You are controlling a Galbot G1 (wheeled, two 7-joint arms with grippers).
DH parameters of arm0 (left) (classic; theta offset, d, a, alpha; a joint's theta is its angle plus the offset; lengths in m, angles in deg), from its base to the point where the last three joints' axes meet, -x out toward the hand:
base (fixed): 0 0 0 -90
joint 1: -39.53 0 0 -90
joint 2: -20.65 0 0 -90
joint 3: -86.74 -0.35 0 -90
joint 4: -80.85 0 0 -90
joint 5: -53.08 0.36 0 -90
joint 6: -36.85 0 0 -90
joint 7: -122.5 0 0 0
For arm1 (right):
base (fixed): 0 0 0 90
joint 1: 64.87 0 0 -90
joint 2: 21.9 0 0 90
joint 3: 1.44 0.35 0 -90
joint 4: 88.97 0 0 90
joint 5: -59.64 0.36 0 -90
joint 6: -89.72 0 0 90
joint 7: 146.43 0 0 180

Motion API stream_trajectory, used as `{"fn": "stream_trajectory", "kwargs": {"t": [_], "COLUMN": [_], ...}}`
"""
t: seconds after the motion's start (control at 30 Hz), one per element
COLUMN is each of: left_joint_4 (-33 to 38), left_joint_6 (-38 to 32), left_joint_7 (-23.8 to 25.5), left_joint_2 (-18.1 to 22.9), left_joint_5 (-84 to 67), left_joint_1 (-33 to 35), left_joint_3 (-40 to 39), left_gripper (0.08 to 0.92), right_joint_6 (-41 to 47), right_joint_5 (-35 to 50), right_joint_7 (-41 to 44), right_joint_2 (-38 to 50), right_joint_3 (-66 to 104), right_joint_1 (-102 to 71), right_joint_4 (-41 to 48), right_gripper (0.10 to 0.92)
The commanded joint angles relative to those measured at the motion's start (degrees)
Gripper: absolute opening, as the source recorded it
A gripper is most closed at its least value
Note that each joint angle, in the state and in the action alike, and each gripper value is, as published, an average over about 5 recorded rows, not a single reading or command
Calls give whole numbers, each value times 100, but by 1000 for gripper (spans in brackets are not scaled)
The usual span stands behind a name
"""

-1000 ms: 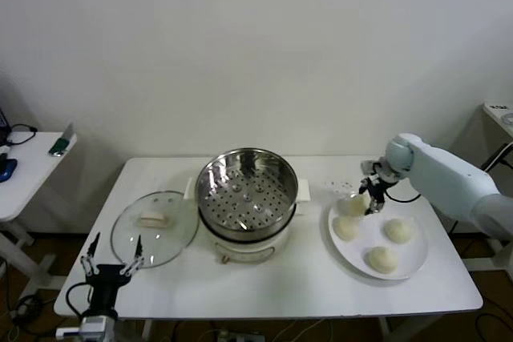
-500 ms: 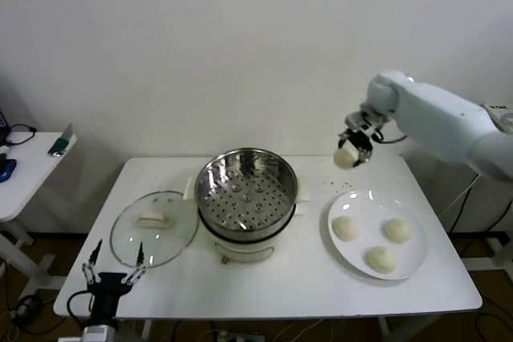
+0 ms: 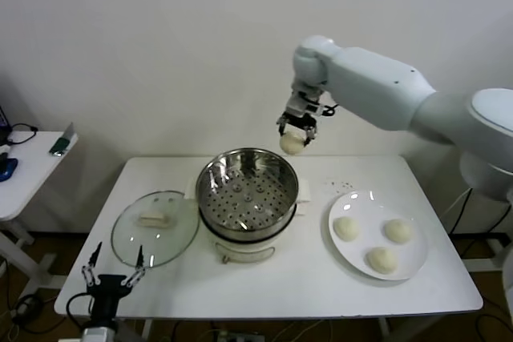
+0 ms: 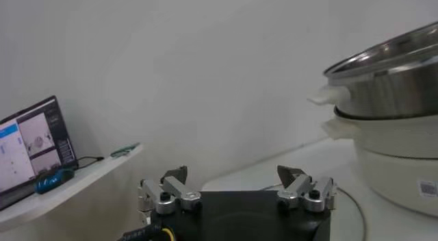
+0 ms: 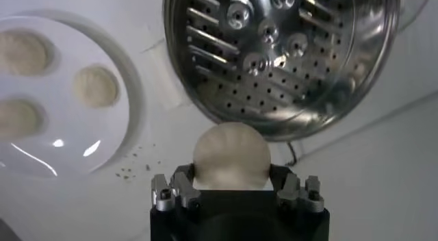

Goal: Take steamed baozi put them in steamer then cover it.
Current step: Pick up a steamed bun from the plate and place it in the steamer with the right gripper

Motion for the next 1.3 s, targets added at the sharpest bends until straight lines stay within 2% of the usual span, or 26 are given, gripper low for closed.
{"fn": "stream_trajectory", "kwargs": {"t": [0.03,0.33,0.47,0.93,1.2,1.3], "left_joint_4": [-36,-53,-63,-71,-43,-55], "left_joint_6": [54,66,73,79,66,36], "left_joint_7": [-29,-9,-2,-3,-6,-10], "left_joint_2": [-105,-164,-167,-87,16,23], "left_joint_5": [-55,-127,-127,-131,-210,-209], "left_joint_1": [14,-25,-51,-21,85,128], "left_joint_3": [-2,40,40,21,39,39], "left_gripper": [823,823,823,823,823,823], "right_joint_6": [-647,-1032,-1059,-949,-847,-845], "right_joint_5": [-1235,-2742,-3021,-3339,-3096,-2780], "right_joint_7": [-104,-639,-723,-795,-705,-679], "right_joint_2": [-838,-1213,-1271,-1396,-1163,-1004], "right_joint_3": [360,781,879,1093,1179,1214], "right_joint_1": [-507,-1233,-1415,-1739,-1608,-1430], "right_joint_4": [42,443,559,860,669,524], "right_gripper": [704,704,706,718,815,822]}}
